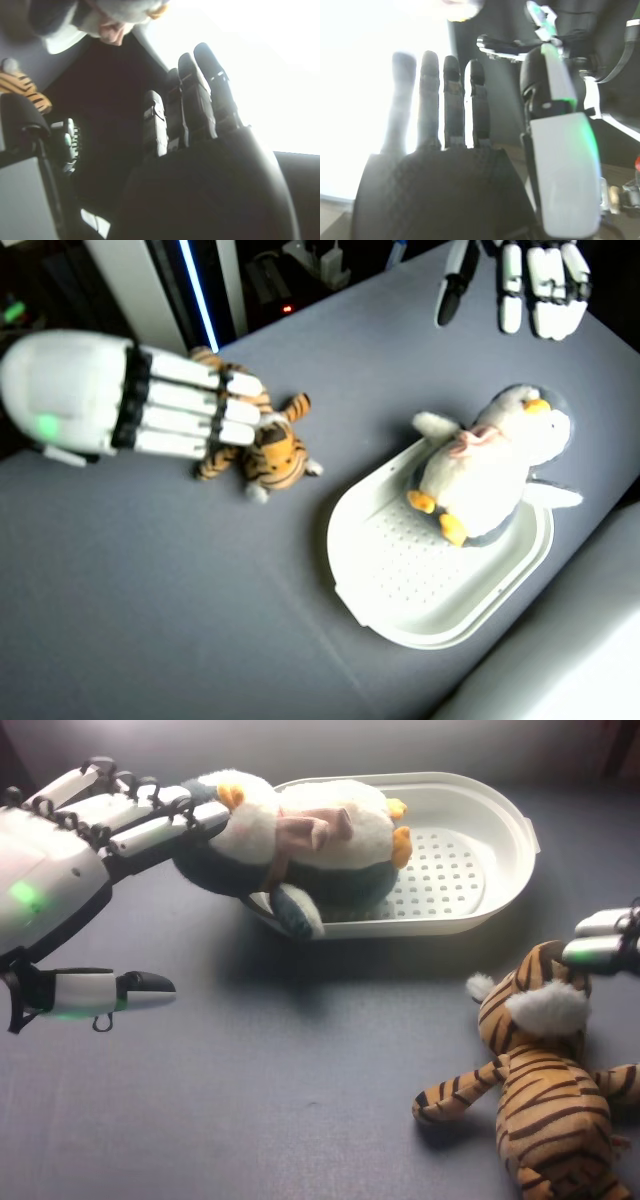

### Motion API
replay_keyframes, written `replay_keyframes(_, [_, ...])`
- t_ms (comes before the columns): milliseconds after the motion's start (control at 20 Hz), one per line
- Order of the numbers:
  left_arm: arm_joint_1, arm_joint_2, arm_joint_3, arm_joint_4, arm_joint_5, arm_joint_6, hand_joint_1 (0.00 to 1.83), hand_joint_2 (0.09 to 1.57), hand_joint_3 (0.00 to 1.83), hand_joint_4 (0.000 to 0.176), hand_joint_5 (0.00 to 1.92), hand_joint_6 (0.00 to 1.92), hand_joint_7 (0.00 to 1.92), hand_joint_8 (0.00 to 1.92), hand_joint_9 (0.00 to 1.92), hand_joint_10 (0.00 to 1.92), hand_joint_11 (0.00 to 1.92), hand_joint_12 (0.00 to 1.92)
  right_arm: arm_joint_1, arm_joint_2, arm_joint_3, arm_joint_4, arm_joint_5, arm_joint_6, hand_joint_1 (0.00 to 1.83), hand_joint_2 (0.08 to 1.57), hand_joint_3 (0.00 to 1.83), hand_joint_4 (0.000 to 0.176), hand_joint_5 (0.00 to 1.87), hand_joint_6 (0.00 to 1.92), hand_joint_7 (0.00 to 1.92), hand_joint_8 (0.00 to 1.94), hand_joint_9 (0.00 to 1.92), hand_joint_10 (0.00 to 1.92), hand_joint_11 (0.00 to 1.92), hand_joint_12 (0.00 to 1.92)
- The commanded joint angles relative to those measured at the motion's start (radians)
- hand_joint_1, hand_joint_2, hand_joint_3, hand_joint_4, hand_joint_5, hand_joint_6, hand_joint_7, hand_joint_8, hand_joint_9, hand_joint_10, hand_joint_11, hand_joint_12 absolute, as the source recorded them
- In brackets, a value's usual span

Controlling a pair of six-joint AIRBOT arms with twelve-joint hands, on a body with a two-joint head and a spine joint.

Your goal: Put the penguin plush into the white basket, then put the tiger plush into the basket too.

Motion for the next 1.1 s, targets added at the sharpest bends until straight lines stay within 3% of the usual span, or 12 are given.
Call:
replay_keyframes(0, [0.002,0.009,-0.003,-0.001,-0.148,0.000,0.93,0.86,0.00,0.133,0.18,0.00,0.21,0.00,0.22,0.00,0.00,0.77,0.019,0.004,-0.004,0.005,0.058,0.009,0.90,1.10,0.00,0.117,0.42,0.01,0.39,0.01,0.39,0.01,0.41,0.02])
replay_keyframes(100, [0.008,0.006,-0.005,-0.001,-0.159,-0.001,0.94,0.86,0.00,0.113,0.19,0.00,0.22,0.00,0.21,0.01,0.00,0.70,0.057,0.004,-0.003,-0.072,-0.037,0.028,0.92,1.11,0.00,0.135,0.39,0.00,0.37,0.00,0.37,0.00,0.43,0.03])
replay_keyframes(250, [0.010,0.001,-0.005,0.004,-0.167,-0.010,0.97,0.86,0.00,0.109,0.20,0.00,0.22,0.00,0.23,0.00,0.00,0.75,0.106,-0.011,0.008,-0.169,-0.166,0.048,0.98,1.12,0.00,0.144,0.37,0.00,0.33,0.00,0.36,0.00,0.42,0.02])
replay_keyframes(350, [0.019,0.000,-0.005,0.004,-0.168,-0.022,0.91,0.87,0.00,0.096,0.22,0.01,0.24,0.00,0.23,0.00,0.00,0.81,0.150,-0.037,0.029,-0.238,-0.259,0.072,1.06,1.11,0.00,0.134,0.39,0.01,0.33,0.00,0.36,0.00,0.44,0.02])
replay_keyframes(500, [0.022,-0.011,-0.001,0.003,-0.152,-0.022,0.74,0.89,0.00,0.099,0.27,0.01,0.26,0.01,0.22,0.01,0.00,0.64,0.219,-0.089,0.063,-0.308,-0.366,0.081,1.13,1.13,0.00,0.109,0.47,0.01,0.36,0.00,0.37,0.01,0.45,0.03])
replay_keyframes(650, [0.021,-0.022,0.006,0.003,-0.151,-0.022,0.75,0.89,0.00,0.063,0.30,0.01,0.29,0.00,0.25,0.01,0.00,0.68,0.254,-0.144,0.102,-0.339,-0.447,0.081,1.32,1.13,0.00,0.041,0.61,0.01,0.48,0.01,0.51,0.01,0.56,0.08])
replay_keyframes(700, [0.021,-0.022,0.006,0.003,-0.153,-0.040,0.74,0.90,0.01,0.055,0.30,0.00,0.29,0.00,0.25,0.01,0.00,0.69,0.260,-0.156,0.113,-0.340,-0.468,0.079,1.14,1.21,0.00,0.000,0.74,1.02,0.65,0.04,0.72,0.11,0.67,0.24])
replay_keyframes(750, [0.022,-0.022,0.005,0.003,-0.155,-0.040,0.75,0.90,0.00,0.045,0.30,0.00,0.30,0.01,0.27,0.01,0.00,0.71,0.262,-0.159,0.124,-0.331,-0.473,0.079,1.17,1.25,0.00,0.000,0.78,1.10,0.64,1.34,0.63,0.87,0.56,1.05])
replay_keyframes(800, [0.023,-0.021,0.005,0.004,-0.158,-0.040,0.76,0.91,0.00,0.047,0.30,0.00,0.30,0.00,0.26,0.00,0.00,0.67,0.263,-0.158,0.133,-0.305,-0.461,0.079,1.16,1.26,0.00,0.000,0.81,1.15,0.60,1.59,0.55,1.26,0.48,1.39])
replay_keyframes(850, [0.028,-0.021,0.004,0.004,-0.163,-0.040,0.74,0.91,0.00,0.050,0.31,0.00,0.30,0.00,0.25,0.00,0.00,0.66,0.263,-0.148,0.135,-0.279,-0.432,0.079,1.20,1.26,0.00,0.000,0.86,1.26,0.57,1.51,0.51,1.51,0.45,1.53])
replay_keyframes(1000, [0.042,-0.020,0.000,-0.009,-0.177,-0.040,0.73,0.92,0.00,0.060,0.29,0.00,0.28,0.00,0.23,0.00,0.00,0.60,0.270,-0.086,0.119,-0.153,-0.280,0.036,1.23,1.18,0.00,0.000,0.99,1.10,0.74,1.23,0.69,1.30,0.68,1.45])
replay_keyframes(1050, [0.048,-0.021,-0.001,-0.016,-0.184,-0.040,0.76,0.92,0.00,0.052,0.30,0.00,0.29,0.00,0.23,0.00,0.00,0.60,0.282,-0.058,0.105,-0.076,-0.207,-0.030,1.30,1.23,0.00,0.000,0.87,1.23,0.61,1.32,0.67,1.48,0.60,1.41])
